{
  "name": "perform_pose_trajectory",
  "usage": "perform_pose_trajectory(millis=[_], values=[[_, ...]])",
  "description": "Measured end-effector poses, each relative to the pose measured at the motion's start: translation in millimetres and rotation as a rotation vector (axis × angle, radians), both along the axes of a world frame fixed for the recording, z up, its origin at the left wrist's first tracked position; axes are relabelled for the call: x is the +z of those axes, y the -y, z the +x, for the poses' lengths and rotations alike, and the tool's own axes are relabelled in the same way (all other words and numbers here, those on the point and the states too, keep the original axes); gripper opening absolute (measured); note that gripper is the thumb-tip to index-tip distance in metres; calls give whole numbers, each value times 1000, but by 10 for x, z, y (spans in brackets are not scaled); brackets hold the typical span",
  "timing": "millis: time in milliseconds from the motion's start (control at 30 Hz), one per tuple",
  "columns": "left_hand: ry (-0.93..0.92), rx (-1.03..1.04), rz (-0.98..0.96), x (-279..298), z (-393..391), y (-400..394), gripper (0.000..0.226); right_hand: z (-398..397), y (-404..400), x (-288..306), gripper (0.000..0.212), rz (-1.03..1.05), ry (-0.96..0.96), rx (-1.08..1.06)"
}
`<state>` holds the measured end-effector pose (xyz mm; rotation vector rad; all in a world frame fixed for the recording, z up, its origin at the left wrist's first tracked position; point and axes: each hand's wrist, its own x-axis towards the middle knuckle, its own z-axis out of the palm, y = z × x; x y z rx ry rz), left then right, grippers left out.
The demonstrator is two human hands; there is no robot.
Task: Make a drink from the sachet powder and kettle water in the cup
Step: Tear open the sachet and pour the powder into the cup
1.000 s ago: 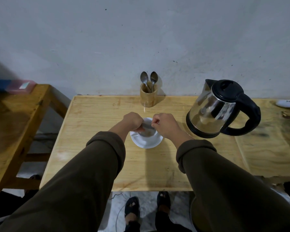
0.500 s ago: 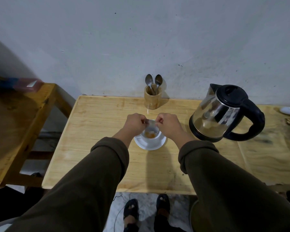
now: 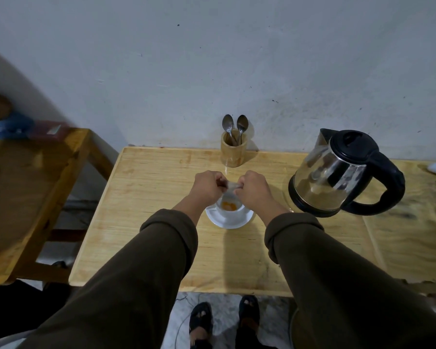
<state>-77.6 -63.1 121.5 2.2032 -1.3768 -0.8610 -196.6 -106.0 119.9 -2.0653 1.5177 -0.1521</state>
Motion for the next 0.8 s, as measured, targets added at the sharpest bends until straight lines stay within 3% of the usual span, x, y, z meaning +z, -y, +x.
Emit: perform_pose_trajectory(millis=[133, 267, 400, 467, 567, 633, 800], values=[[-8, 11, -5, -14, 33, 11, 21, 28, 5, 10, 43, 19, -10, 10], [-21, 30, -7, -33, 77, 7, 19, 58, 25, -12, 17, 35, -10, 7], [-56, 53, -10, -38, 93, 5, 17, 97, 41, -20, 27, 35, -27, 17], [-26, 58, 0, -54, 112, 16, 17, 99, 50, -13, 9, 32, -17, 21], [-19, 74, 22, -67, 131, 31, 17, 80, 79, -15, 18, 46, 20, 20], [-28, 73, 28, -70, 134, 39, 17, 68, 93, 0, 8, 21, -12, 32], [-81, 39, 10, -77, 125, 42, 15, 41, 95, 21, 11, 11, -38, 18]])
